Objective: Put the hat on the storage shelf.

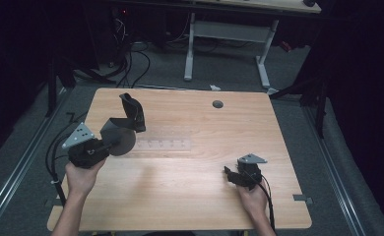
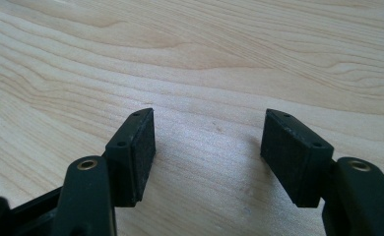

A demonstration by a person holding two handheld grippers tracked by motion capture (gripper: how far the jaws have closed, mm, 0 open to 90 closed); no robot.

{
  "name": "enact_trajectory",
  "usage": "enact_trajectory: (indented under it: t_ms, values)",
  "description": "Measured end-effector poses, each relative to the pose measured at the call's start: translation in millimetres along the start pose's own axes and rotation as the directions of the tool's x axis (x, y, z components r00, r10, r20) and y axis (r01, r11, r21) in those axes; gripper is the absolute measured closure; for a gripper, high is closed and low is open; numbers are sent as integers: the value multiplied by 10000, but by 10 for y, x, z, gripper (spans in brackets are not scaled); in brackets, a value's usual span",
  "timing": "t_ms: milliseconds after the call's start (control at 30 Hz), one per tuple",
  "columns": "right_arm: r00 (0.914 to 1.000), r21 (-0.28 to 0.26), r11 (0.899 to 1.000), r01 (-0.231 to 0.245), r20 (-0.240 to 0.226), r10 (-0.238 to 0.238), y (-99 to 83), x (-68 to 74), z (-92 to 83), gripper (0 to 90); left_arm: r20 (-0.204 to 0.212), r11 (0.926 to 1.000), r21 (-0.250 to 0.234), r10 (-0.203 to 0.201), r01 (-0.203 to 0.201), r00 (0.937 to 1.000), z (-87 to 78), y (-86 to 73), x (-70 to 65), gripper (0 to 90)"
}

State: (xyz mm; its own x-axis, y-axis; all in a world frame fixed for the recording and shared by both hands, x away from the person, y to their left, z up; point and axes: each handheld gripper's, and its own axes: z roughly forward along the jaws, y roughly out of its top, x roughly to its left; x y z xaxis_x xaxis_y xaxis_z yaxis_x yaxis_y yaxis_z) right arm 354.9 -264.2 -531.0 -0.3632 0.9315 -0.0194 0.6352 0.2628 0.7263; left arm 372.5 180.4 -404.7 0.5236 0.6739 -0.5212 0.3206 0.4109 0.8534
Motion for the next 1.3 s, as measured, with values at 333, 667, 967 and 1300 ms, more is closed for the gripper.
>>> enact_trajectory:
  t_ms: [333, 667, 967, 1300]
  values:
    - [10000, -5, 10000, -18, 5, 18, 0, 1, 0, 382, -302, 9996, -230, 140, -147, 9994, 26, 53, 120, 865]
    - [10000, -2, 10000, -15, 3, 15, 0, 1, 0, 382, -576, 9970, -592, 459, -493, 9973, 108, 148, 241, 865]
    - [10000, 4, 10000, -12, 3, 12, -1, 0, -1, 382, -872, 9949, -370, 909, -944, 9920, 189, 99, 402, 865]
    - [10000, -1, 10000, 3, 3, -3, 0, -1, 0, 381, -1108, 9951, -421, 843, -894, 9903, 251, 59, 552, 867]
